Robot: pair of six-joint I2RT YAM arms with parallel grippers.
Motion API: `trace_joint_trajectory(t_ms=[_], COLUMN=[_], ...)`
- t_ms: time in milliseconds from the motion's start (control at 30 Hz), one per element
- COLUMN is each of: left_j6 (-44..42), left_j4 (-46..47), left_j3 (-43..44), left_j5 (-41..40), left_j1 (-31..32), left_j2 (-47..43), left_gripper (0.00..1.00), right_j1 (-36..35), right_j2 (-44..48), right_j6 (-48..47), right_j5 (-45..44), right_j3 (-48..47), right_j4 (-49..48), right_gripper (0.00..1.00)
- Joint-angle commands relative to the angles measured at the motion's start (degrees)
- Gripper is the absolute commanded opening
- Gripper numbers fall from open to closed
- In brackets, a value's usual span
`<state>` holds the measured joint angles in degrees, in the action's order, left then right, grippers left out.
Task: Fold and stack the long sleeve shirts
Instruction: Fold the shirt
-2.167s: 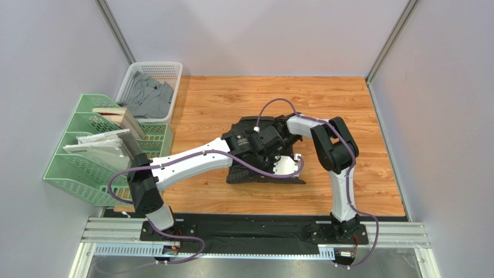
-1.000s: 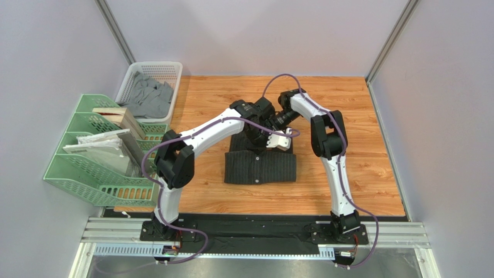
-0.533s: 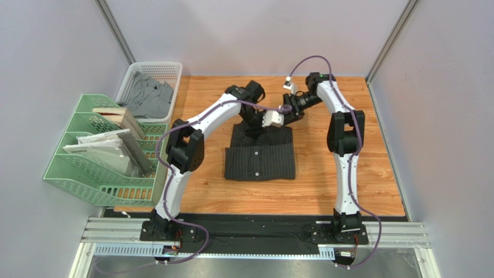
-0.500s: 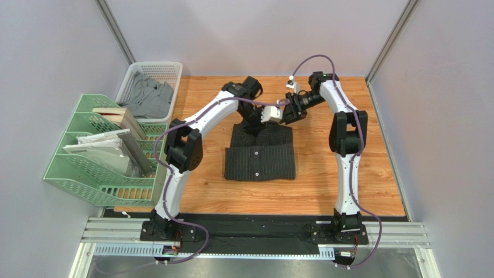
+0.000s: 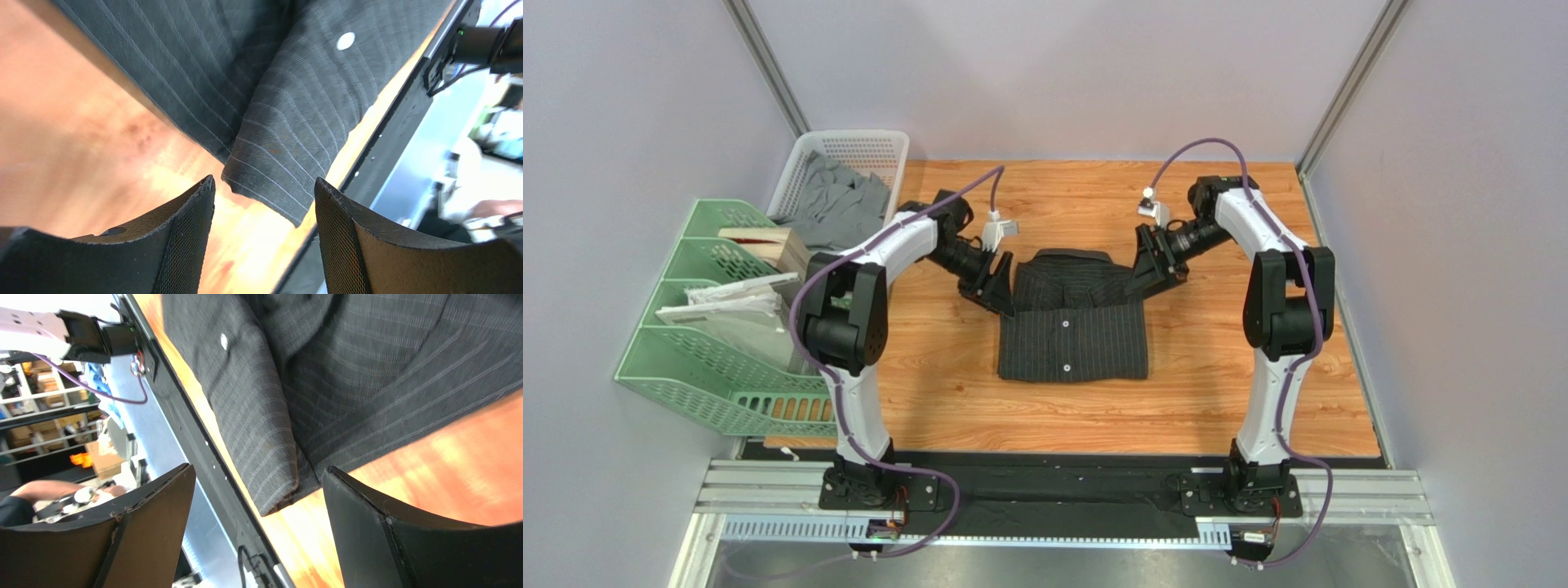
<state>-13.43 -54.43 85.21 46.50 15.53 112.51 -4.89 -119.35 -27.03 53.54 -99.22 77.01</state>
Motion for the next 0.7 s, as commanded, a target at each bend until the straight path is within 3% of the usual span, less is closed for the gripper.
trace_joint_trajectory(t_ms=[0,133,333,367,433,533,633,667], left_j6=[10.1,11.6,11.1,10.8,10.8,11.2,11.2,10.5], left_j4=[9.1,12.1,14.3,14.5,14.5,14.4,13.0,11.4], left_j3=[-4.3,-8.0,-9.9,-10.1,-10.4,-10.6,-9.9,-8.7], left_j5=[1.1,-0.4,3.6,4.3,4.7,6.1,7.6,8.1], left_j1=[1.0,0.5,0.4,0.4,0.3,-0.1,-0.6,-0.7], left_j2=[-4.4,-4.6,-5.5,-5.9,-6.4,-7.5,-8.7,-9.1], left_gripper=[0.66,0.66,0.52,0.46,0.39,0.15,0.0,0.0], right_j1=[-0.5,-1.0,-1.0,-1.1,-1.0,-0.9,-0.3,-0.1], right_j2=[3.1,2.9,3.0,3.2,3.6,4.4,5.4,5.6], right_j6=[-1.6,-2.2,-3.6,-3.7,-3.3,-2.9,-2.7,-2.6], right_j5=[-1.6,-2.0,-1.2,-1.1,-1.1,-1.5,-1.2,-1.0], right_j3=[4.1,6.3,8.9,9.1,9.7,10.3,10.2,9.8], right_j4=[-3.2,-4.3,-4.9,-5.2,-5.7,-5.8,-4.7,-3.6], right_gripper=[0.82,0.8,0.54,0.43,0.31,0.04,0.0,0.0])
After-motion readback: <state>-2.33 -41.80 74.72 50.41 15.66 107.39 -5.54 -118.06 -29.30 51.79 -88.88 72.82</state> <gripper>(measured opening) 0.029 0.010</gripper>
